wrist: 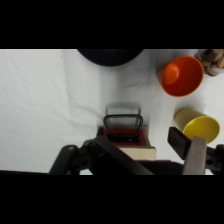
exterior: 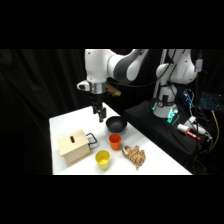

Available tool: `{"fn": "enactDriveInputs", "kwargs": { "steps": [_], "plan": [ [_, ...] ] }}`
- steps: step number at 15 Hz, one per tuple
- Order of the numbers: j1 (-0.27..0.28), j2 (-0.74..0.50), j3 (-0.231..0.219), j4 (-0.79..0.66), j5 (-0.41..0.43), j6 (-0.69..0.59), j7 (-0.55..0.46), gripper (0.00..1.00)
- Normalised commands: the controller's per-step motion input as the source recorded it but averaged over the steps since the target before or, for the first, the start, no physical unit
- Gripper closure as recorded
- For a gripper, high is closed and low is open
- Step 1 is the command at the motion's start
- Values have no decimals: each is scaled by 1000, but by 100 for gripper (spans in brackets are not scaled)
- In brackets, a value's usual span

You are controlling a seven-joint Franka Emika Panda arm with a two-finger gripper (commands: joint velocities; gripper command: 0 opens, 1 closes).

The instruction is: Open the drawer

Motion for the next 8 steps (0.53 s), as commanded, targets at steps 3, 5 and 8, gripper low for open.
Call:
{"fn": "enactDriveInputs", "kwargs": {
  "steps": [3,5,8],
  "plan": [
    [-18,78,26,104,8,20,-19,0],
    [-31,189,39,277,82,20,-83,0],
    [-49,235,38,352,121,20,-117,0]
  ]
}}
